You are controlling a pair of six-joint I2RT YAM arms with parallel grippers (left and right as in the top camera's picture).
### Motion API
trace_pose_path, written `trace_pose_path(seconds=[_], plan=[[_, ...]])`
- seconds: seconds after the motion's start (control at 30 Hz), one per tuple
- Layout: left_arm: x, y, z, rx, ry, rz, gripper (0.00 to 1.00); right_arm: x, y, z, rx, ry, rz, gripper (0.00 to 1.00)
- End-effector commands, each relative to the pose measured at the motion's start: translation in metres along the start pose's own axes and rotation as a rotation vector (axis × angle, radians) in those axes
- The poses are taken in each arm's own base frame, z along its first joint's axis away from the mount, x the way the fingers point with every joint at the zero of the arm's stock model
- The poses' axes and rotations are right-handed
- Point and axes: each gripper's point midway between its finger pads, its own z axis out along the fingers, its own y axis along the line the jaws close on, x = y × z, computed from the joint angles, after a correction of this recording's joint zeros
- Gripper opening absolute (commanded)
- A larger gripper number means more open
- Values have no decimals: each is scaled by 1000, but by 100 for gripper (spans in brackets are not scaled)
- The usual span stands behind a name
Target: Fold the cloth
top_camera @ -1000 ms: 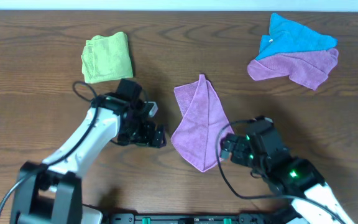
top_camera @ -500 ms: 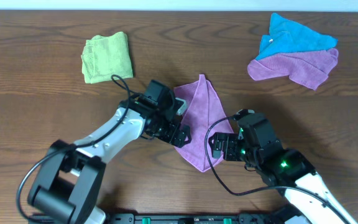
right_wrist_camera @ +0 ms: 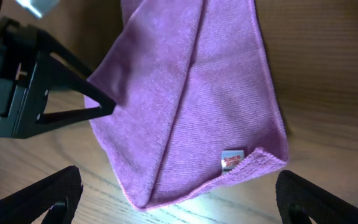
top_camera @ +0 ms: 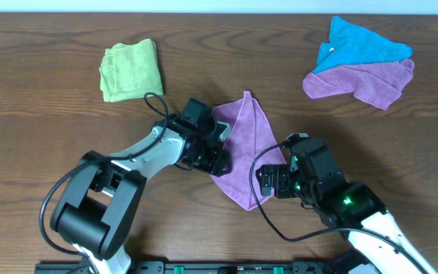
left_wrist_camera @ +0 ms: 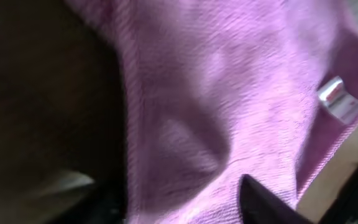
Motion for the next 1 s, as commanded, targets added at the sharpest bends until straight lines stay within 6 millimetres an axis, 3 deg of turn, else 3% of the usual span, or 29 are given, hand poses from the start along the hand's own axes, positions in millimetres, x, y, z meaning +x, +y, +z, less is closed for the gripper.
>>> trace_pose_path(seconds=[0.0, 0.1, 0.2, 0.27, 0.37, 0.6, 0.8, 0.87, 0.97], plan=[[14, 6, 6, -18, 53, -33, 48, -8, -6, -3, 37, -31, -27, 99], [24, 7, 5, -23, 92, -57, 22, -10, -9, -3, 55, -40, -29, 99], [32, 7, 4, -28, 122, -75, 19, -11, -12, -3, 69, -47, -29, 99], [37, 10, 4, -41, 142, -87, 6, -11, -12, -3, 70, -45, -29, 99], [47, 10, 2, -50, 179, -109, 6, -4, -16, -3, 89, -17, -62, 99], [76, 10, -6, -66, 296, -180, 6, 32, -36, 8, 179, 162, -34, 99], [97, 8, -13, -77, 381, -230, 6, 35, -57, 18, 307, 174, 96, 99], [101, 8, -15, -79, 397, -239, 6, 34, -66, 21, 365, 160, 115, 93], [104, 7, -16, -80, 407, -246, 6, 27, -71, 29, 401, 136, 130, 91]])
